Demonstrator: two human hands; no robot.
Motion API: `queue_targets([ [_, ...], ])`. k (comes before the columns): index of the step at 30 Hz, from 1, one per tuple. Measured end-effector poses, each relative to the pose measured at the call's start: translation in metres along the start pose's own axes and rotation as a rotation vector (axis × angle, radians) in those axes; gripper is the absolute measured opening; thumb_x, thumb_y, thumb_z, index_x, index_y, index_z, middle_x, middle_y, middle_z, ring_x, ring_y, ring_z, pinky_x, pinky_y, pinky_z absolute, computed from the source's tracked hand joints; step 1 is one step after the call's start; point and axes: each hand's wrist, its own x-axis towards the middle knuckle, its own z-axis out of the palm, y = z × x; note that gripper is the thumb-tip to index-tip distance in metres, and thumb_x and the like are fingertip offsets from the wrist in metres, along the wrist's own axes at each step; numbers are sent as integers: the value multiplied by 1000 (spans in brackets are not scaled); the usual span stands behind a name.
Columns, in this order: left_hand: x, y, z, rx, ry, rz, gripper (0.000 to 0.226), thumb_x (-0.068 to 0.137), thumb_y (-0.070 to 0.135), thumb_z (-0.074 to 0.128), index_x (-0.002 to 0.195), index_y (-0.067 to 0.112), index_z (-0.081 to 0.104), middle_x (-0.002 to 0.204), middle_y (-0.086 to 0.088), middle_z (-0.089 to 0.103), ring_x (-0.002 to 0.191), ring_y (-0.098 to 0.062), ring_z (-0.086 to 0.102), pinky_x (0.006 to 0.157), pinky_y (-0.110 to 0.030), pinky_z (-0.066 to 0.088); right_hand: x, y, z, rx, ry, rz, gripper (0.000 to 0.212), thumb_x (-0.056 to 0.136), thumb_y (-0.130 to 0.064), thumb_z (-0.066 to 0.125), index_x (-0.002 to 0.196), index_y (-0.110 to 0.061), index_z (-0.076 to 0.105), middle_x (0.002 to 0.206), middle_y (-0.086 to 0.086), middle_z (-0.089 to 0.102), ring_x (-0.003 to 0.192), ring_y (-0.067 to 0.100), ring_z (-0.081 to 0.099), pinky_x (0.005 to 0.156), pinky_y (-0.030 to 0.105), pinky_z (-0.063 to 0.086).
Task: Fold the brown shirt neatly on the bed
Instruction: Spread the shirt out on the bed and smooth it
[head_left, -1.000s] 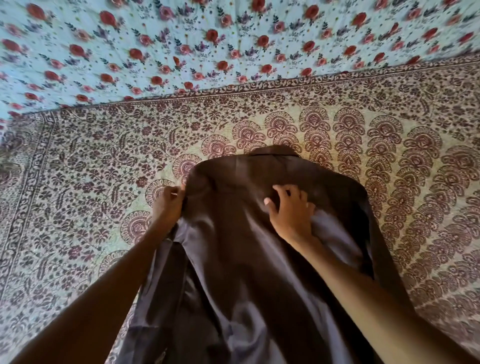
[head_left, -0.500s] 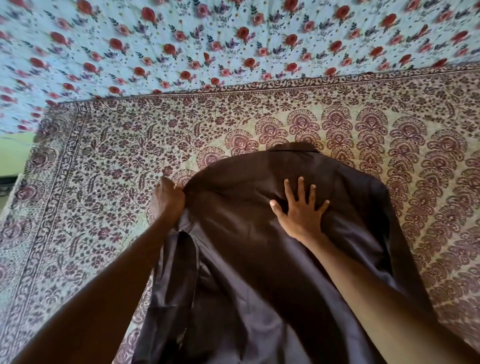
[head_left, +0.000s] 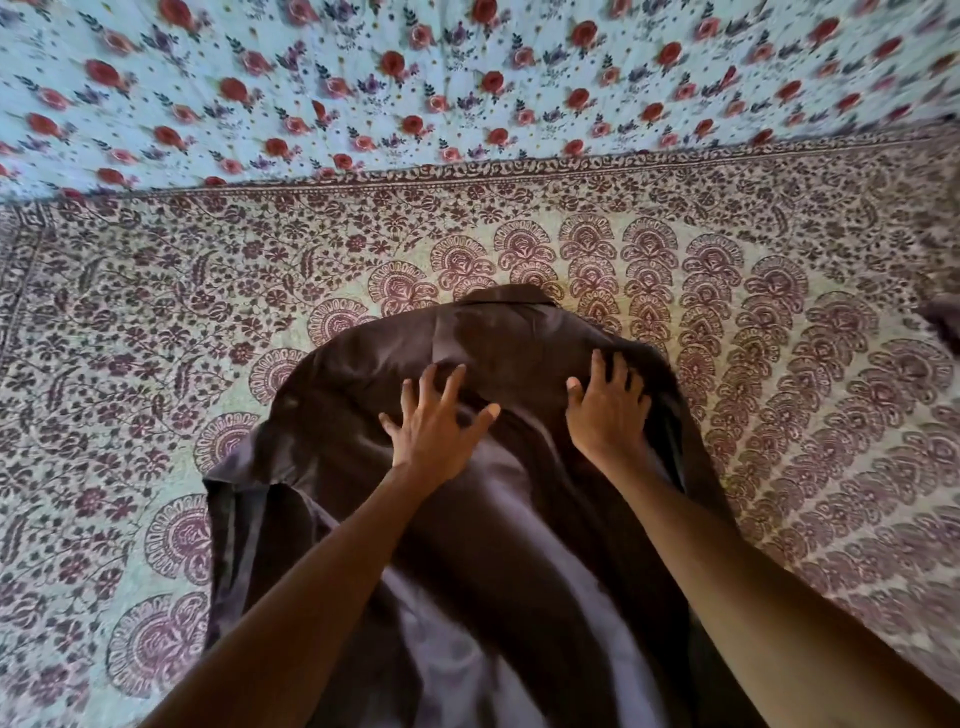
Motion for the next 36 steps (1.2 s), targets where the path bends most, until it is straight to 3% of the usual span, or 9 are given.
queue_targets([
  [5, 25, 35, 4, -124, -106, -324, 96, 76, 85, 37, 152, 33, 10, 162, 3, -10, 148, -27, -15, 102, -77, 2, 30, 44, -22, 10, -3, 17, 54, 93, -18, 53, 144, -16, 35, 152, 12, 29, 137, 36, 30, 107, 54, 32],
  [8, 31, 53, 2, -57, -28, -410, 97, 80, 62, 59, 153, 22, 8, 161, -8, -6, 148, -36, -7, 107, -74, 6, 32, 66, -30, 0, 101, 77, 52, 83, -3, 58, 132, -17, 48, 142, 14, 41, 129, 37, 37, 101, 50, 38],
  [11, 35, 82, 11, 154, 294, -13, 77, 78, 27, 65, 146, 19, 29, 157, -13, 17, 146, -36, 14, 113, -64, 12, 34, 87, -30, -17, 196, 150, 45, 81, -5, 62, 124, -19, 54, 127, 13, 54, 115, 37, 48, 90, 51, 43],
  [14, 40, 117, 31, 184, 142, 336, 61, 86, 50, 53, 142, 34, 35, 156, -2, 26, 145, -29, 18, 113, -63, 16, 41, 99, -33, 25, 191, 200, 32, 87, -9, 61, 118, -14, 54, 109, 12, 66, 99, 34, 62, 80, 47, 52],
  [17, 46, 131, 51, 191, -167, 243, 75, 81, 76, 42, 147, 46, 22, 162, 9, 1, 149, -30, -7, 108, -71, 2, 57, 108, -46, 48, 146, 251, 20, 91, -10, 59, 111, -12, 63, 104, 12, 69, 95, 31, 67, 70, 36, 52],
  [22, 50, 129, 59, 271, -178, 244, 95, 72, 76, 55, 149, 48, 7, 161, 8, -15, 147, -35, -16, 107, -75, 3, 94, 112, -65, 58, 201, 93, 17, 89, -8, 61, 104, -13, 68, 101, 10, 69, 92, 27, 66, 60, 27, 38],
  [28, 53, 138, 54, 264, -219, 204, 106, 68, 73, 64, 150, 46, 0, 160, 8, -17, 147, -35, -18, 104, -77, 3, 70, 125, -44, 41, 169, 184, 30, 92, -27, 59, 119, -14, 54, 116, 10, 61, 109, 32, 57, 89, 46, 44],
  [32, 62, 149, 53, 190, -120, 196, 91, 75, 81, 44, 150, 44, 8, 162, 10, -7, 148, -32, -14, 105, -76, -1, 64, 149, -41, 10, 160, 239, 20, 92, -15, 61, 112, -13, 60, 105, 9, 68, 95, 30, 66, 72, 35, 48],
  [36, 79, 155, 51, 198, -218, 138, 90, 74, 85, 40, 150, 46, 10, 161, 12, -11, 147, -33, -16, 104, -76, -1, 77, 160, -54, 52, 171, 285, 17, 92, -14, 60, 108, -13, 65, 103, 11, 69, 92, 30, 68, 61, 30, 40],
])
